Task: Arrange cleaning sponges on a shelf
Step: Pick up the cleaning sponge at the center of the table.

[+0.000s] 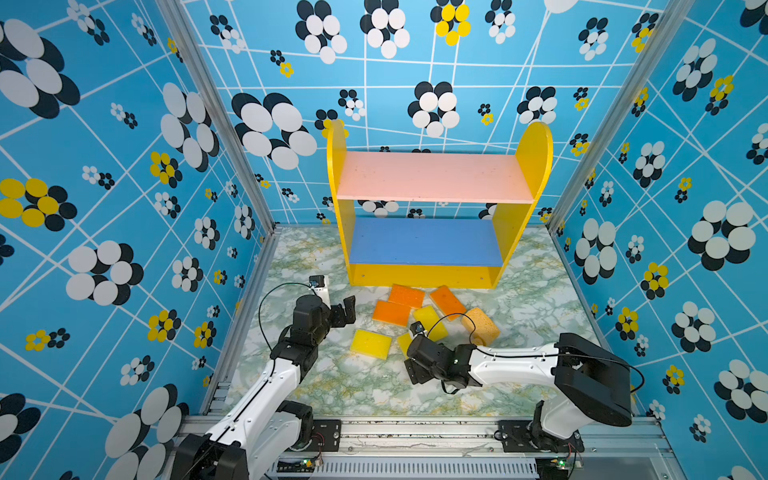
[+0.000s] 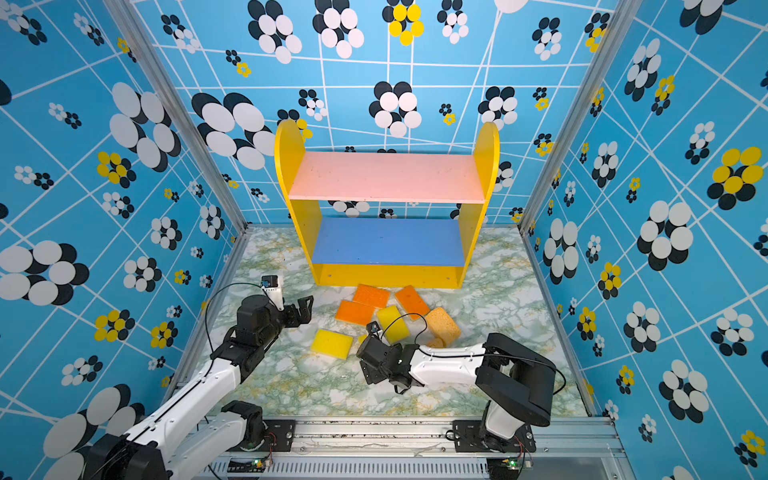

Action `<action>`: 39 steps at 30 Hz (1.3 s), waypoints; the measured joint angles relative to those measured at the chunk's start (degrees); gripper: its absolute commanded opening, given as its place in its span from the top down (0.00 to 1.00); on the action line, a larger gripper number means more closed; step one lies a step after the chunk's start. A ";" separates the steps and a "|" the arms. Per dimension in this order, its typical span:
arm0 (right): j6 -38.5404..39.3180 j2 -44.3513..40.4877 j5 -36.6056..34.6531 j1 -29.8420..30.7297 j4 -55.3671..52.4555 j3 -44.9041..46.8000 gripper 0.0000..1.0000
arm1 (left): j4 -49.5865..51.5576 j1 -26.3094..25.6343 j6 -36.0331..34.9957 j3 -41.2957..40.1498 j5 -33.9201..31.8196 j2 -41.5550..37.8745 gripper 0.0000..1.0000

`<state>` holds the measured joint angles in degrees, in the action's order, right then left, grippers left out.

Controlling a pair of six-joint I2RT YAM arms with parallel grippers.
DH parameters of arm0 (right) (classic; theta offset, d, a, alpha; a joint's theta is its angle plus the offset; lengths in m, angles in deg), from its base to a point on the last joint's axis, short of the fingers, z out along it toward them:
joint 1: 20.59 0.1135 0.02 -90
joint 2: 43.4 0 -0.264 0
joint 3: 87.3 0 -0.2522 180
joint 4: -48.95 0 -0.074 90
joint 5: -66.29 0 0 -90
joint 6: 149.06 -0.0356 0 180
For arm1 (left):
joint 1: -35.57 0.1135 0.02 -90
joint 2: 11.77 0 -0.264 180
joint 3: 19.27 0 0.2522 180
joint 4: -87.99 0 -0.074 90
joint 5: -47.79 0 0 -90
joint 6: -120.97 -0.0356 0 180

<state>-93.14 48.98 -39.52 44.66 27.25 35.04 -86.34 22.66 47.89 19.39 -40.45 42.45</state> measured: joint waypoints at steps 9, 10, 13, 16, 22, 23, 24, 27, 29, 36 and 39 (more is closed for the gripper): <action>-0.11 1.31 -0.87 0.42 -2.69 -1.86 0.20 | 0.00 0.00 0.00 0.00 0.00 0.00 0.01; -0.20 1.49 -1.09 0.48 -2.99 -1.99 0.21 | 0.00 0.00 0.00 0.00 0.00 0.00 0.01; -0.50 1.88 -1.97 0.63 -3.74 -2.43 0.29 | 0.00 0.00 0.00 0.00 0.00 0.00 0.01; -0.68 1.95 -2.25 0.63 -3.96 -2.51 0.32 | 0.00 0.00 0.00 0.00 -0.02 0.00 0.01; -0.63 1.90 -2.32 0.63 -4.11 -2.56 0.38 | 0.00 0.00 0.00 0.00 0.00 0.00 0.01; -0.55 1.81 -2.27 0.63 -4.13 -2.54 0.41 | 0.00 0.00 0.00 0.00 0.00 0.00 0.01; -0.55 1.66 -2.10 0.63 -4.15 -2.54 0.43 | 0.00 0.00 0.00 0.00 0.00 0.00 0.01; -0.37 0.81 -1.66 0.63 -4.42 -2.32 0.43 | 0.00 0.00 0.00 0.00 0.00 0.00 0.01; -0.11 -0.26 -1.44 0.74 -4.59 -1.81 0.43 | 0.00 0.00 0.00 0.00 0.00 0.00 0.01; 1.66 -4.20 -1.49 0.74 -4.79 -0.66 0.43 | -0.02 0.00 0.00 0.00 0.00 0.00 0.01; 2.01 -5.27 -1.51 0.74 -4.72 -0.37 0.43 | -0.02 0.00 0.00 0.00 0.00 0.00 0.01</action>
<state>-91.13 43.72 -41.03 45.41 22.52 34.66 -86.37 22.66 47.89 19.39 -40.45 42.45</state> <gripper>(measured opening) 0.571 0.990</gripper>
